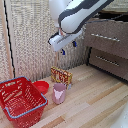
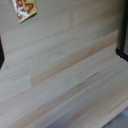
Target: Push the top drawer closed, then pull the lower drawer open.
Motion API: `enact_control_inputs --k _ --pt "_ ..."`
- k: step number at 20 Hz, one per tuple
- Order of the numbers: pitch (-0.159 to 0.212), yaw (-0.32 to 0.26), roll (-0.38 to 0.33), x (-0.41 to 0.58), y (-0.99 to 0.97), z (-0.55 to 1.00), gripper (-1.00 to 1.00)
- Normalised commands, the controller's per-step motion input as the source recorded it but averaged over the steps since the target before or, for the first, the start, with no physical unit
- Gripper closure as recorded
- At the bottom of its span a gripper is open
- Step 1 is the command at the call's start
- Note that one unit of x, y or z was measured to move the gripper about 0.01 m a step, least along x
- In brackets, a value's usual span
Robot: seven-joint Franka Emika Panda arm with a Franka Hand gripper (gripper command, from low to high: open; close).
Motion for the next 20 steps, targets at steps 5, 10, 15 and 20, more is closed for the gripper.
enact_control_inputs --k 5,10,15,20 --pt "0.033 0.047 -0.375 0.000 0.12 0.13 -1.00" --pt "0.045 0.049 -0.375 0.000 0.12 0.09 -1.00" --pt "0.039 0.070 -0.375 -0.013 0.09 0.04 -1.00" --pt "0.007 0.091 -0.339 0.091 0.01 0.18 -1.00"
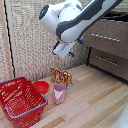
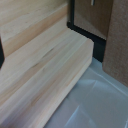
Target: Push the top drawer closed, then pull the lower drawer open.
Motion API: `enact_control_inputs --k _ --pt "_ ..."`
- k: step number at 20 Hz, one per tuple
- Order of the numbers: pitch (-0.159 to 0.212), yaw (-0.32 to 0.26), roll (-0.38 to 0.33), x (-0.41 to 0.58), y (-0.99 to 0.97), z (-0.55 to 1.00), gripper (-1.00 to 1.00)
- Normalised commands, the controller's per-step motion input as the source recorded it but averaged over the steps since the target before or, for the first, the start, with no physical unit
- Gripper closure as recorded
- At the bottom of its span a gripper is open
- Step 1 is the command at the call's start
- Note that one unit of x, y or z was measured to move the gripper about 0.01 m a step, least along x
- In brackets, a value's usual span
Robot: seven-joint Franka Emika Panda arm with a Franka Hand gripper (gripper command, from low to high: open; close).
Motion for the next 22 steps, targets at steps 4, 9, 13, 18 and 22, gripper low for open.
enact_control_inputs --k 4,9,13,18,22 --pt "-0.002 0.116 -0.303 0.157 -0.04 0.16 -1.00" --pt "-0.038 0.152 -0.245 0.010 -0.23 0.03 -1.00" --pt "-0.008 0.135 -0.238 -0.006 -0.35 0.07 -1.00" --pt "-0.033 0.118 -0.231 -0.039 -0.46 0.09 -1.00" --pt "-0.058 0.128 -0.223 -0.053 -0.47 0.08 -1.00"
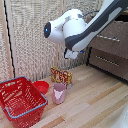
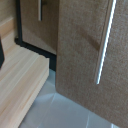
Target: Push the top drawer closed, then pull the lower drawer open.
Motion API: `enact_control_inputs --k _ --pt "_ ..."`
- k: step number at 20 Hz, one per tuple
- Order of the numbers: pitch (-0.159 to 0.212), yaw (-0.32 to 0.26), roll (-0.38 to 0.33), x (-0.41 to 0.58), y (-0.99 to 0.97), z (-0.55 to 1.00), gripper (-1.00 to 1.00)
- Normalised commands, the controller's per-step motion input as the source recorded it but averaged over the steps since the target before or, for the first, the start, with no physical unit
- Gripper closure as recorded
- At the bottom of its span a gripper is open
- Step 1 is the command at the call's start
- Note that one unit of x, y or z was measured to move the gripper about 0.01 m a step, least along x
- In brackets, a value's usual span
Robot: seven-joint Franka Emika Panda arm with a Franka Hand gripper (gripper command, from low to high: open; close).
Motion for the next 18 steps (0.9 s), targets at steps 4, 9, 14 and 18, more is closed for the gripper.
enact_control_inputs --k 4,9,14,18 --pt "-0.050 0.119 -0.218 -0.055 -0.51 0.08 -1.00" --pt "-0.044 0.127 -0.201 -0.011 -0.51 0.06 -1.00" --pt "-0.009 0.112 -0.191 -0.012 -0.54 0.07 -1.00" --pt "0.001 0.093 -0.136 -0.030 -0.59 0.06 -1.00"
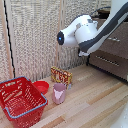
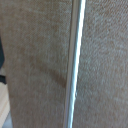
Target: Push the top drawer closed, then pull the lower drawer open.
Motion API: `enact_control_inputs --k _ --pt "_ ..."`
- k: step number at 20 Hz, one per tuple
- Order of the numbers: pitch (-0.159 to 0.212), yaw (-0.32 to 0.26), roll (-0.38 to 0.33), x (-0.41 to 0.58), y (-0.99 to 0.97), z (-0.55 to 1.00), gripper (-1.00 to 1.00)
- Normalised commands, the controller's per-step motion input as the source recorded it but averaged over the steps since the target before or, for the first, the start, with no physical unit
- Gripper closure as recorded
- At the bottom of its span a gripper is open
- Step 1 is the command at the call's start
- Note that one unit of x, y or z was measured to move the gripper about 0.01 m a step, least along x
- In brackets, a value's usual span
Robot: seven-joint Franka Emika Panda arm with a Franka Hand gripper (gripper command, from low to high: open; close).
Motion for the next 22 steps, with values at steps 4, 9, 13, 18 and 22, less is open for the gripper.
enact_control_inputs --k 4,9,13,18,22 --pt "0.001 0.071 -0.081 -0.052 -0.51 0.08 -1.00" --pt "0.001 0.075 -0.002 -0.009 -0.36 0.01 1.00" --pt "0.001 0.047 0.023 0.000 -0.26 0.05 1.00" --pt "0.000 0.050 0.004 0.000 -0.13 0.11 1.00" --pt "0.000 0.044 0.000 0.000 -0.05 0.14 1.00"
